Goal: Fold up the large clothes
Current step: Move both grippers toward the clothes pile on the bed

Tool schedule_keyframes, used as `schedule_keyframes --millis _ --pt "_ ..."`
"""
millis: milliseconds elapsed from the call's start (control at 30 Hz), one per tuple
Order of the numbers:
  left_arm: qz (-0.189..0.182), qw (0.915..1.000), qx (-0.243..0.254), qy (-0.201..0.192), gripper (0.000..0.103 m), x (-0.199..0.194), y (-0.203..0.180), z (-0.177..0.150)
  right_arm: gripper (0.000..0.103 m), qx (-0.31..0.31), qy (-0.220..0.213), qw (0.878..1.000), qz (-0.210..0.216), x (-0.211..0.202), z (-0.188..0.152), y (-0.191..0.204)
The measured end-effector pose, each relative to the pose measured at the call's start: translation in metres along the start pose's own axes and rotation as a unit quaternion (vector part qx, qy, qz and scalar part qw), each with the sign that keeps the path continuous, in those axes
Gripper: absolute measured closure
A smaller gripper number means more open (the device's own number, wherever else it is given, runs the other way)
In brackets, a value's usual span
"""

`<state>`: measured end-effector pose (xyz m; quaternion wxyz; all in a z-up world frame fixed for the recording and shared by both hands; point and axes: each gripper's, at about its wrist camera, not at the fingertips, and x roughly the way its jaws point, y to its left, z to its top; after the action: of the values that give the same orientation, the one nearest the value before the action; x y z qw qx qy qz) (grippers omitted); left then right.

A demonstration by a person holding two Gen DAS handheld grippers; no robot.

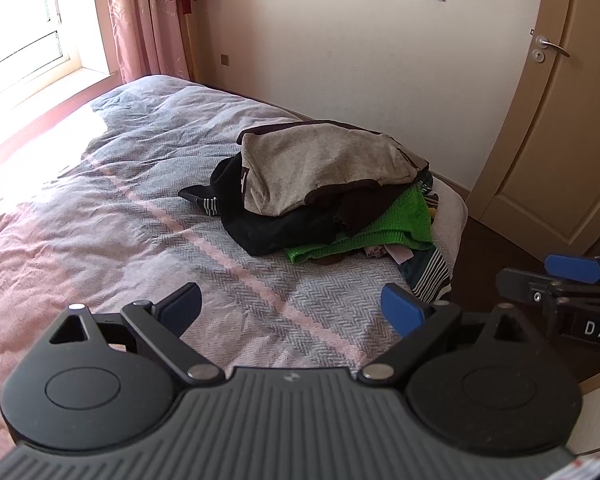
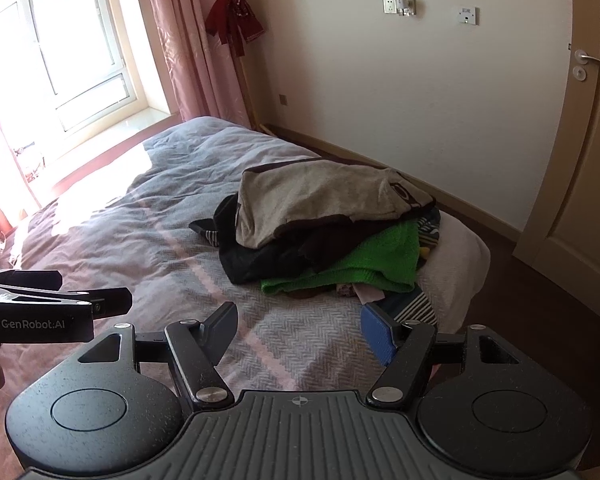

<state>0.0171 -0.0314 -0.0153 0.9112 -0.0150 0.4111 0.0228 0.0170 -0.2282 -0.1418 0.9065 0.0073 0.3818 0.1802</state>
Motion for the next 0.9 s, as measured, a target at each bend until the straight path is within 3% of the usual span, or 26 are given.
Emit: schedule_keyframes --millis 533,900 --pt "-0.01 0.9998 0.012 0.012 0.008 0.008 0.004 0.008 0.038 0.017 0.011 1.0 -0.014 0.003 0.005 0.002" --pt "-0.04 0.9985 0.028 0.024 0.008 0.022 0.036 0.021 0.038 0.043 0.014 0.998 -0.047 0.017 0.011 0.026"
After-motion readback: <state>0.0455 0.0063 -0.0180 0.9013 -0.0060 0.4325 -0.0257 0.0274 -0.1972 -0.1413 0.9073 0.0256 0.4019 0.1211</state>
